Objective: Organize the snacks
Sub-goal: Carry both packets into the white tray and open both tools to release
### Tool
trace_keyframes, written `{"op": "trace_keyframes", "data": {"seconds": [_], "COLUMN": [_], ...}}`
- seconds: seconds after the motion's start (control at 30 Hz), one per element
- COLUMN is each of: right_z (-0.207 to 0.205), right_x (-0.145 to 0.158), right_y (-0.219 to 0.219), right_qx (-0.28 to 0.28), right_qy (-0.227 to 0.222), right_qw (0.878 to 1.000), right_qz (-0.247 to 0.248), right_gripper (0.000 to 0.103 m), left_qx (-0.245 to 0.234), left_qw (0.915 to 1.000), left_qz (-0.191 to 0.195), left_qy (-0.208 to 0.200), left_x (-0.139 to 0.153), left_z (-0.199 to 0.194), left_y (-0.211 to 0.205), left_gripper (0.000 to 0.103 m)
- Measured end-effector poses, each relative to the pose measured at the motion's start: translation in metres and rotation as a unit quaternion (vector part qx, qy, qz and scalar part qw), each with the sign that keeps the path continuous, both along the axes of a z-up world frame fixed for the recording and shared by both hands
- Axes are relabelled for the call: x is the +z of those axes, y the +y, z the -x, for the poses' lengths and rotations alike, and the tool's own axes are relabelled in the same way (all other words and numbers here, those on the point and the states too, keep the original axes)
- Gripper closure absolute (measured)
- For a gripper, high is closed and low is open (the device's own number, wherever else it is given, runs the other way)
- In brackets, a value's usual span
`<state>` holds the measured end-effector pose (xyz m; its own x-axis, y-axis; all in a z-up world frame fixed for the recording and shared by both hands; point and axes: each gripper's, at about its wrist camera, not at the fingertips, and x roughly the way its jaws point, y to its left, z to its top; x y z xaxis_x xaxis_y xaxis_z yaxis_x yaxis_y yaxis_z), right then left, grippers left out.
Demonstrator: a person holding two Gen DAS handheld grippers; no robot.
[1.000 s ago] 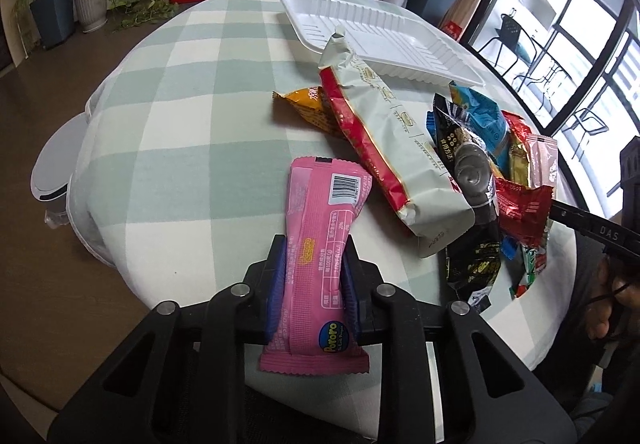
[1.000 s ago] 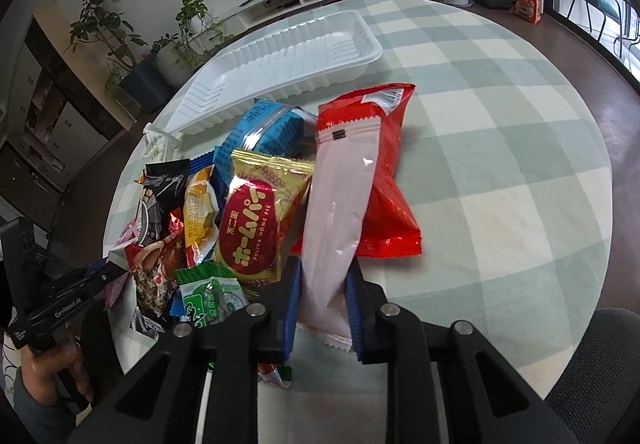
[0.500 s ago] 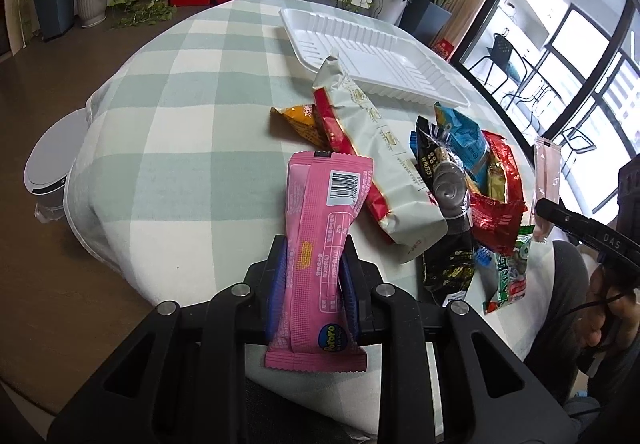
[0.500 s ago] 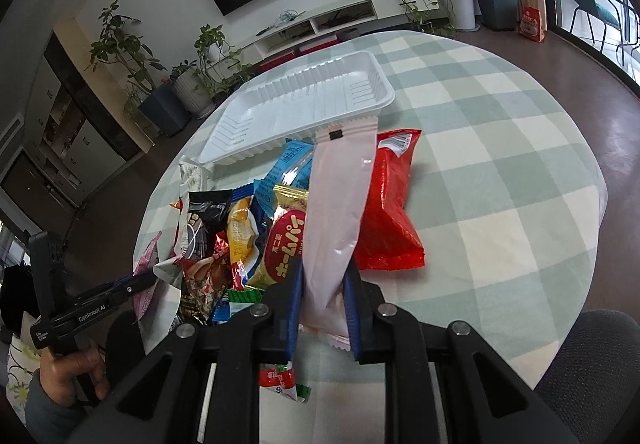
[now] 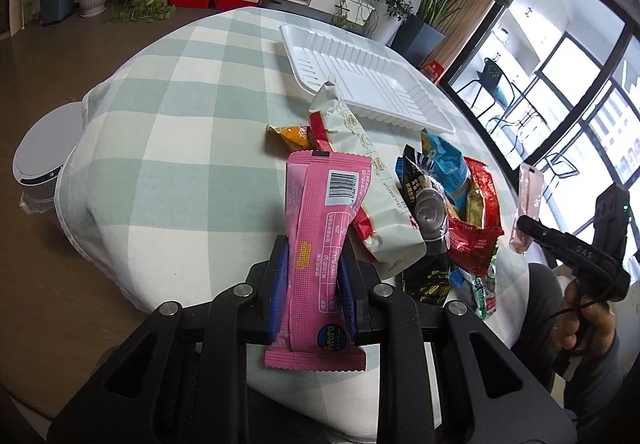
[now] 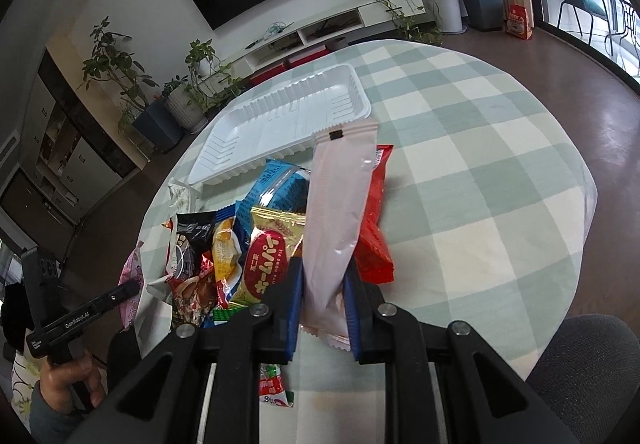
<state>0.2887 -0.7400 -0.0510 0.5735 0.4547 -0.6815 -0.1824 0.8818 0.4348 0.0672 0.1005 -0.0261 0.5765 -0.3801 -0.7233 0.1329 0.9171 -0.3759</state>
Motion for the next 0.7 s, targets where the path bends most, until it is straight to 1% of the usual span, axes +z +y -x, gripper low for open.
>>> {"op": "trace_keyframes", "data": {"seconds": [0.17, 0.33, 0.4, 0.47, 0.57, 0.63, 0.7], "right_z": [-0.008, -0.024, -0.035, -0.049, -0.072, -0.091, -0.112], "right_x": [0.000, 0.007, 0.012, 0.020, 0.036, 0.050, 0.062], "right_y": [-0.015, -0.039, -0.049, -0.058, -0.065, -0.064, -0.059], "right_qx": [-0.018, -0.044, -0.053, -0.059, -0.057, -0.048, -0.034], "right_qy": [0.000, -0.007, -0.011, -0.017, -0.033, -0.043, -0.051], "right_qw": [1.000, 0.999, 0.998, 0.998, 0.998, 0.998, 0.998], "right_qz": [0.001, 0.005, 0.007, 0.011, 0.021, 0.024, 0.026], "right_gripper": [0.082, 0.082, 0.082, 0.082, 0.082, 0.082, 0.082], "left_qx": [0.002, 0.004, 0.001, -0.004, -0.009, -0.012, -0.022], "left_qw": [0.9996, 0.9988, 0.9986, 0.9980, 0.9970, 0.9963, 0.9960], "left_qz": [0.027, 0.037, 0.033, 0.028, 0.032, 0.032, 0.023], "left_qy": [-0.012, -0.031, -0.042, -0.056, -0.071, -0.078, -0.084], "left_x": [0.012, 0.034, 0.045, 0.060, 0.080, 0.092, 0.106], "left_z": [-0.003, -0.019, -0.030, -0.046, -0.075, -0.095, -0.121], "left_y": [0.007, 0.015, 0.016, 0.015, 0.013, 0.010, 0.000], "left_gripper": [0.082, 0.082, 0.082, 0.082, 0.082, 0.082, 0.082]}}
